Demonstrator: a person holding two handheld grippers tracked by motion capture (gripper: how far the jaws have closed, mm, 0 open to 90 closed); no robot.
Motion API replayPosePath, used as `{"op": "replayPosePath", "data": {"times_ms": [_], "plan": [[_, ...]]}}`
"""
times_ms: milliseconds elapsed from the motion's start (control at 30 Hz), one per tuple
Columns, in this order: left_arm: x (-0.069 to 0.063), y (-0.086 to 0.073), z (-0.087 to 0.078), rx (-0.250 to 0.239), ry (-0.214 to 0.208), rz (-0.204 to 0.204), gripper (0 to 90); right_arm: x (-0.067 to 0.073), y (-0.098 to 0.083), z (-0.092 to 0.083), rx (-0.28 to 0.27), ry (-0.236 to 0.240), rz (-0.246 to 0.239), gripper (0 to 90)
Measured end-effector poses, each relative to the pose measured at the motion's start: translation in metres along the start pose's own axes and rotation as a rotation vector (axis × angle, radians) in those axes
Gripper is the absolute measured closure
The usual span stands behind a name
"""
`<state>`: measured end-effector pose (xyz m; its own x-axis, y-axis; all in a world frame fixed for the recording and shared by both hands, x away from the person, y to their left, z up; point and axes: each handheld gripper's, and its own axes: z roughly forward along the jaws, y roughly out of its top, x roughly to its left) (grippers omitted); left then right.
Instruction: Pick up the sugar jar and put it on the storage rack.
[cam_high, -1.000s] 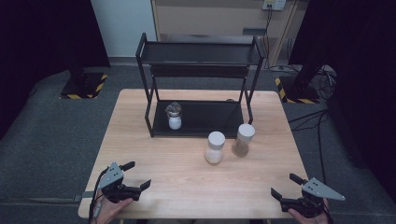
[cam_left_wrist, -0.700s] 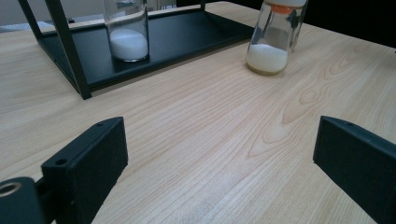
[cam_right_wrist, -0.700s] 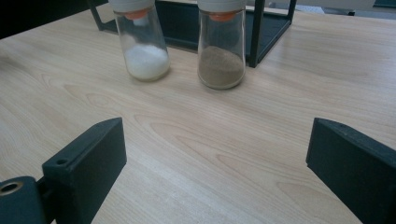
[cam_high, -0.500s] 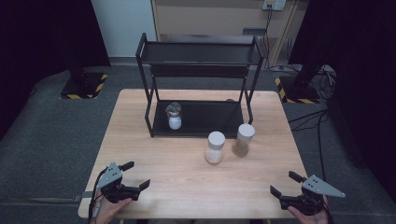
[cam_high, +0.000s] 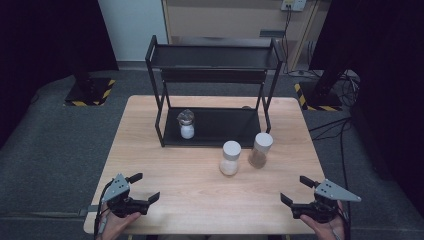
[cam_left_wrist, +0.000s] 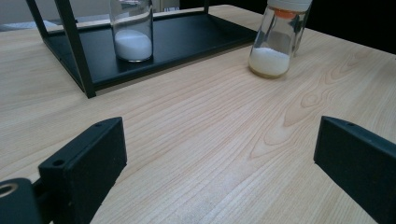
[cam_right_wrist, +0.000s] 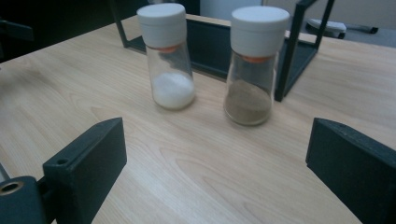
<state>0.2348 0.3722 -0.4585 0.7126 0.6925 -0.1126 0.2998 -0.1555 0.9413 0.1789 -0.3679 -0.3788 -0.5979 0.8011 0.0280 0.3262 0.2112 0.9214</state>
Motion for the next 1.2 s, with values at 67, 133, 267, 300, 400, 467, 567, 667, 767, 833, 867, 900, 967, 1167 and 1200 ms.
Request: {"op": "replayPosePath", "data": {"times_ms": [67,133,267,300,400,467,567,667,767,833,867,900,967,1167,1200], "plan": [[-0.001,0.000,0.000,0.002,0.001,0.004,1.5,0.000,0.005,0.003,-0.004,0.012,-0.007,5.3],[-0.001,0.000,-0.001,0.000,0.001,0.004,1.4,-0.001,0.010,0.006,-0.004,0.025,-0.011,5.3],[-0.001,0.000,-0.001,0.001,0.005,0.004,1.4,-0.001,0.020,0.011,0.002,0.034,-0.025,5.4],[-0.002,0.001,0.000,0.003,0.006,0.005,1.3,-0.001,0.021,0.013,-0.001,0.039,-0.025,5.4],[-0.003,0.002,0.000,0.006,0.007,0.007,0.8,-0.002,0.026,0.018,0.003,0.054,-0.029,5.4],[-0.003,0.002,0.000,0.010,0.008,0.006,0.7,-0.002,0.029,0.022,0.004,0.062,-0.031,5.4],[-0.004,0.002,0.000,0.013,0.013,0.009,0.6,-0.001,0.033,0.028,0.007,0.079,-0.030,5.5],[-0.004,0.002,0.000,0.011,0.013,0.010,0.5,0.001,0.038,0.036,0.011,0.093,-0.039,5.5],[-0.003,0.002,0.000,0.013,0.011,0.008,0.6,0.001,0.041,0.043,0.011,0.106,-0.038,5.5],[-0.003,0.002,0.000,0.014,0.010,0.010,0.5,0.002,0.043,0.048,0.013,0.113,-0.041,5.6],[-0.003,0.002,0.000,0.014,0.009,0.011,0.6,0.002,0.044,0.051,0.015,0.116,-0.043,5.6],[-0.003,0.002,0.001,0.014,0.008,0.010,0.6,0.002,0.046,0.053,0.015,0.119,-0.044,5.7],[-0.003,0.003,0.001,0.017,0.007,0.011,0.6,0.002,0.049,0.058,0.014,0.126,-0.041,5.7],[-0.003,0.003,0.001,0.018,0.004,0.010,0.6,0.002,0.057,0.076,0.018,0.147,-0.043,6.3],[-0.003,0.003,0.001,0.019,0.003,0.010,0.6,0.002,0.059,0.079,0.020,0.152,-0.043,6.3]]}}
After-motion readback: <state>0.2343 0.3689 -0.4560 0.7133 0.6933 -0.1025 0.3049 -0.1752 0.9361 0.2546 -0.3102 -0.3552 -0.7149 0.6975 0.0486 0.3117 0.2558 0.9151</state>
